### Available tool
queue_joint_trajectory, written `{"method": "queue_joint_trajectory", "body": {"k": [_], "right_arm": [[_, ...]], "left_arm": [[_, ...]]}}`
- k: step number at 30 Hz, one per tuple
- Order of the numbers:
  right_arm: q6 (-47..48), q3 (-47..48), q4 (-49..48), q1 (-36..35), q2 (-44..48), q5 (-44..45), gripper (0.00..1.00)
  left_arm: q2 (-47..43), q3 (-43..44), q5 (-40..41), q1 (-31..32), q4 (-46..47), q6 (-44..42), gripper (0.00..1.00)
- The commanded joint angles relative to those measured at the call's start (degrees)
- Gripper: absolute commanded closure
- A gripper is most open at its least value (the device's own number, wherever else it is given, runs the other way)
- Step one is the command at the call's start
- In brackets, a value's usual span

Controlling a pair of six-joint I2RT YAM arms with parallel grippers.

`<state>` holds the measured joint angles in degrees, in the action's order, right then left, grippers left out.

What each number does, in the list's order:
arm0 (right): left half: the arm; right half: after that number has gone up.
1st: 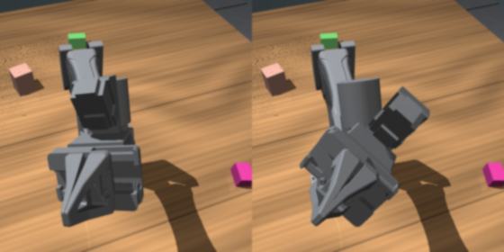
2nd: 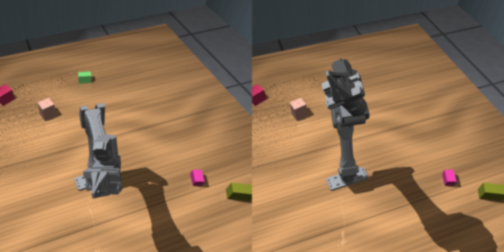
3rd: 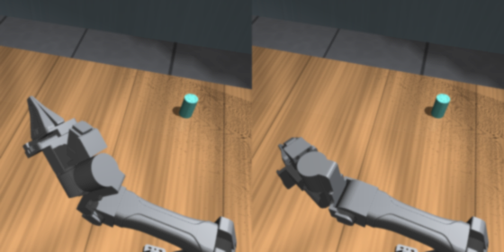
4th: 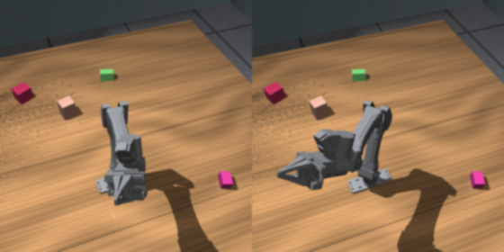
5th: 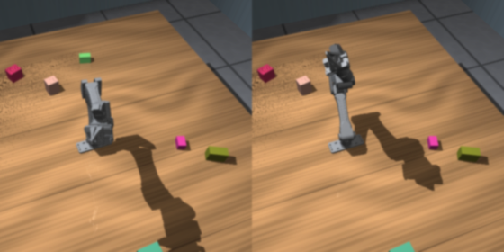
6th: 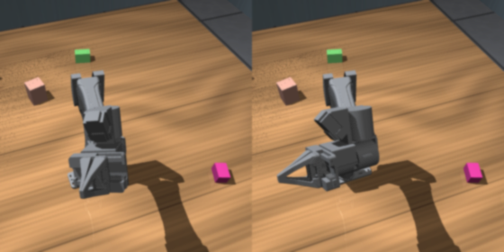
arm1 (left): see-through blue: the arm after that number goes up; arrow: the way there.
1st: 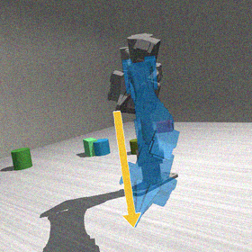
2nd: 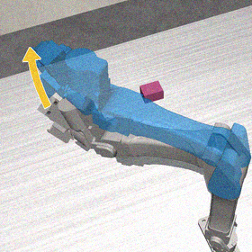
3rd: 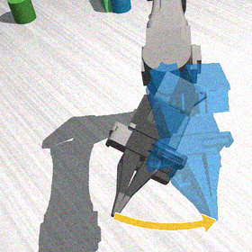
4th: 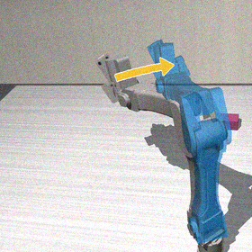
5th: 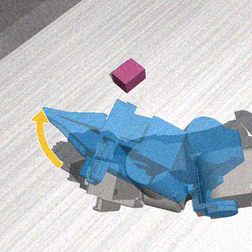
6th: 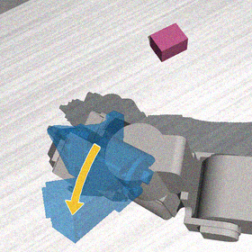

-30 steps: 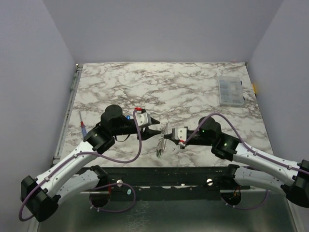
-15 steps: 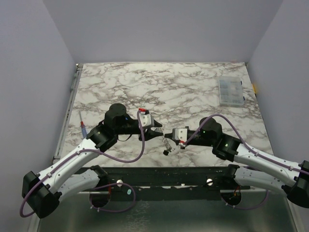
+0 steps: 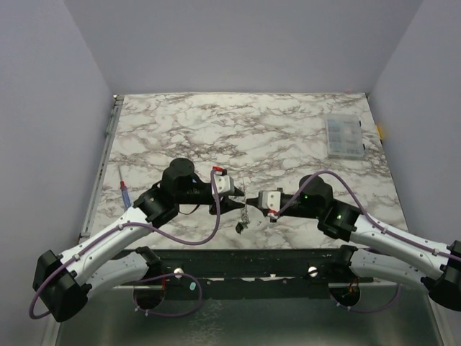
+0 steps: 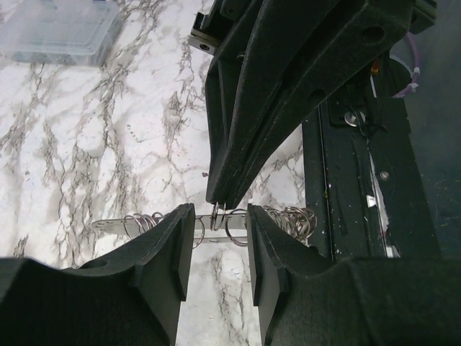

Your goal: Put the keys on the keyring

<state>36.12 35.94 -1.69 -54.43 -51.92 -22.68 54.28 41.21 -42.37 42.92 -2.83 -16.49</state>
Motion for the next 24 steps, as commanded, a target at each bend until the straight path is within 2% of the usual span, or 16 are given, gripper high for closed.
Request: {"method": "queue_joint_trajectory", "body": {"k": [1, 10, 14, 18, 24], "right_arm": [[0.62, 1.27, -2.74, -0.55, 1.61, 0.80, 0.99], [0.54, 0.98, -3.64, -0.59, 1.91, 0.82, 0.99], [0.29, 0.62, -4.51, -0.54, 2.24, 0.41, 1.00], [0.14, 0.49, -4.62, -0.63, 2.21, 0.27, 0.99], [-0.89, 0.46, -4.99, -0.56, 2.22, -0.36, 0.99]], "left_arm": [[0.42, -0.83, 2.24, 0.73, -0.07, -0.45, 0.60], [2.15, -0.84, 3.68, 1.07, -0.15, -2.11, 0.63], [2.66, -0.50, 3.95, 1.14, -0.07, -2.94, 0.75], [2.52, -0.18, 4.59, 1.20, 0.00, -3.74, 1.00], [0.76, -0.26, 4.97, 1.56, 0.15, -5.22, 1.00]]}}
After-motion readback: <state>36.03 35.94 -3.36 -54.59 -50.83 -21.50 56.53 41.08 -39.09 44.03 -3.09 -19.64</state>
